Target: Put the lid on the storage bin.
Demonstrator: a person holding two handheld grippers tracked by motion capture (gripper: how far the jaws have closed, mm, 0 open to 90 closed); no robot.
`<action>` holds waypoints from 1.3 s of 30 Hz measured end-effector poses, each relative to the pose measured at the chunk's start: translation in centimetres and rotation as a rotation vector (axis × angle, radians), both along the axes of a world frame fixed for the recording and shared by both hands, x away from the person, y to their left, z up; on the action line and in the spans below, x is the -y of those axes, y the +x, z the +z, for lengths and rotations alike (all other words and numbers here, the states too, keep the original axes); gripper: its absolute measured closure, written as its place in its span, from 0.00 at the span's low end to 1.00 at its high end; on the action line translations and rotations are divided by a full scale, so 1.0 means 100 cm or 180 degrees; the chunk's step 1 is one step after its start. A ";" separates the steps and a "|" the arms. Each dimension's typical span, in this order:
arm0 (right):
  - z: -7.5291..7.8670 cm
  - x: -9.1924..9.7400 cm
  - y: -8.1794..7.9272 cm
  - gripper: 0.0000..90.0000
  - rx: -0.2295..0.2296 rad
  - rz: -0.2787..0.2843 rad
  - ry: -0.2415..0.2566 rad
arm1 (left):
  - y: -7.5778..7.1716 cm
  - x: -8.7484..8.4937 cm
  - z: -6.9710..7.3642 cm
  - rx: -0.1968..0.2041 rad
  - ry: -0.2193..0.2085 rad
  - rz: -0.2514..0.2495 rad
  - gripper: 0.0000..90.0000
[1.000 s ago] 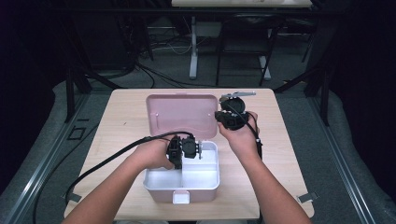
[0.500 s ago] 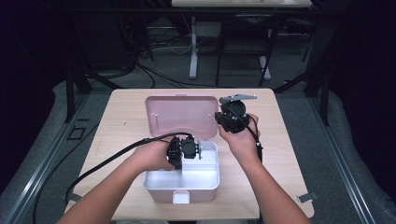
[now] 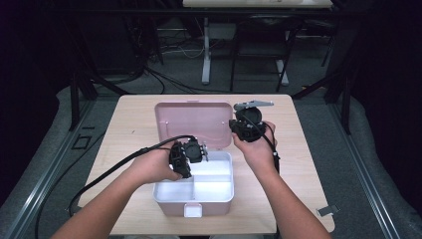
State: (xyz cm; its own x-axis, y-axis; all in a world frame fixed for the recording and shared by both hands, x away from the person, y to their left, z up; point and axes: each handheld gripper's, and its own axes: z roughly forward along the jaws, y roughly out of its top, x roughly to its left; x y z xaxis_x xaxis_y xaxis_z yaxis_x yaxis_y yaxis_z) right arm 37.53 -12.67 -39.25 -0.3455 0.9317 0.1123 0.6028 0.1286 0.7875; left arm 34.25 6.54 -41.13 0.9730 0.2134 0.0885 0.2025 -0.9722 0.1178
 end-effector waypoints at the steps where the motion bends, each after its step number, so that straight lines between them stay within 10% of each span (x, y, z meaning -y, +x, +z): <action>1: 0.000 0.000 0.000 0.98 -0.0005 0.0016 0.0006 | -0.001 -0.002 0.001 0.0055 -0.0047 0.0027 0.84; 6: -0.001 0.000 -0.001 0.99 0.0022 0.0001 0.0020 | -0.001 -0.015 0.006 0.0024 -0.0384 0.0269 0.84; 26: -0.001 0.000 -0.004 0.99 0.0059 -0.0002 0.0013 | 0.008 -0.088 0.016 0.0589 -0.1480 0.1238 0.80; 39: -0.002 0.000 -0.006 0.99 0.0098 -0.0007 0.0017 | 0.009 -0.121 0.027 0.0999 -0.1935 0.1714 0.74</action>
